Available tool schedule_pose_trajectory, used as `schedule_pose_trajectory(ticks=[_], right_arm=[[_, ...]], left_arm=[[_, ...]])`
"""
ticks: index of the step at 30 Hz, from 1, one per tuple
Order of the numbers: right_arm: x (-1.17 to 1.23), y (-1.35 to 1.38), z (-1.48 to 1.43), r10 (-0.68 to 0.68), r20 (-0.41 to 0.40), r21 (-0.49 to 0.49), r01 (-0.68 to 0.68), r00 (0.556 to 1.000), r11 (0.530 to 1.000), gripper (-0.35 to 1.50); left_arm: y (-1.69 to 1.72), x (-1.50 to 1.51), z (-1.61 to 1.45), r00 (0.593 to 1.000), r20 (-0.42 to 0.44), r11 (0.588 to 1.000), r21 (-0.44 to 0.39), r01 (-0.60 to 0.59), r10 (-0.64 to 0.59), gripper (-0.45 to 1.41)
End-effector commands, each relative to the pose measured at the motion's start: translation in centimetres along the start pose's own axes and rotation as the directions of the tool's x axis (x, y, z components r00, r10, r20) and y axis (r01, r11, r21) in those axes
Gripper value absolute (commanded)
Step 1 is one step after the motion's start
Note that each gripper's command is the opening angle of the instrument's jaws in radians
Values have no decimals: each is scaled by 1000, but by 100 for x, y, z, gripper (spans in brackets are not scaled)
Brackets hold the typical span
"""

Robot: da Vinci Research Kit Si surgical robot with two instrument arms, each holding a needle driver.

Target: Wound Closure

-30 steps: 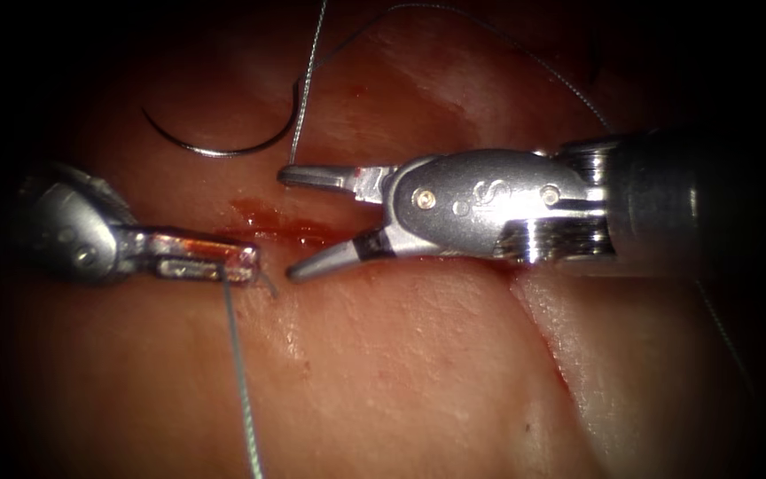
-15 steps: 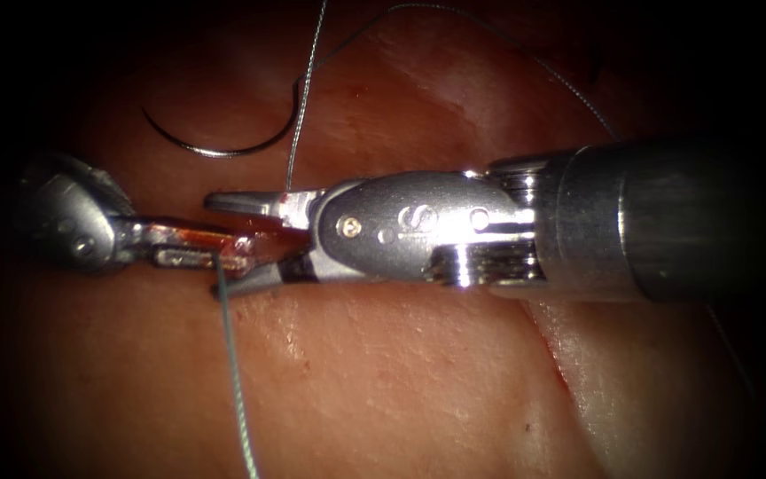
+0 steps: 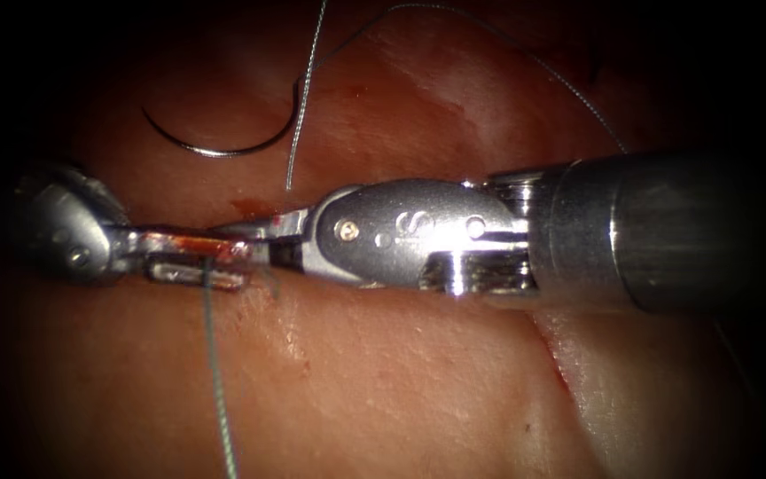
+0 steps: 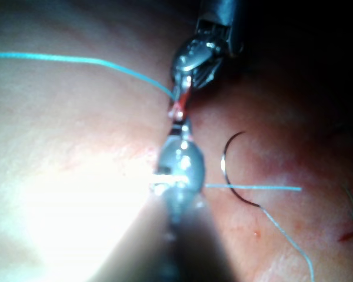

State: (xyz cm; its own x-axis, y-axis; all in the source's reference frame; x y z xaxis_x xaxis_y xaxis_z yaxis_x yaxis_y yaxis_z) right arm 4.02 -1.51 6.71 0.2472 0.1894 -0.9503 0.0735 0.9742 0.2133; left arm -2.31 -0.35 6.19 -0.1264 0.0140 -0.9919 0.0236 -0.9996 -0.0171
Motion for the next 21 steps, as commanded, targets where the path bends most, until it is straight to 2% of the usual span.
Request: schedule_pose_trajectory(ticks=[1,4,8,14,16,21], right_arm=[[-10,8,2,34,18,-9,-34,999,999,-35],[-17,16,0,88,43,-10,-87,995,996,-35],[-30,24,4,177,92,-11,-177,980,984,-35],[-43,32,10,259,123,-23,-258,958,966,-35],[-49,41,10,321,136,-32,-320,937,947,-35],[-57,47,12,368,150,-45,-366,918,930,-35]], left_arm=[[2,-4,6,999,38,1000,-2,17,-17,81],[4,-2,8,997,72,1000,-9,17,-17,88],[8,8,17,996,85,1000,7,17,-17,88],[9,25,21,992,104,998,13,-67,65,83],[15,37,26,976,158,988,7,-155,152,81],[21,51,34,952,213,974,-3,-226,222,76]])
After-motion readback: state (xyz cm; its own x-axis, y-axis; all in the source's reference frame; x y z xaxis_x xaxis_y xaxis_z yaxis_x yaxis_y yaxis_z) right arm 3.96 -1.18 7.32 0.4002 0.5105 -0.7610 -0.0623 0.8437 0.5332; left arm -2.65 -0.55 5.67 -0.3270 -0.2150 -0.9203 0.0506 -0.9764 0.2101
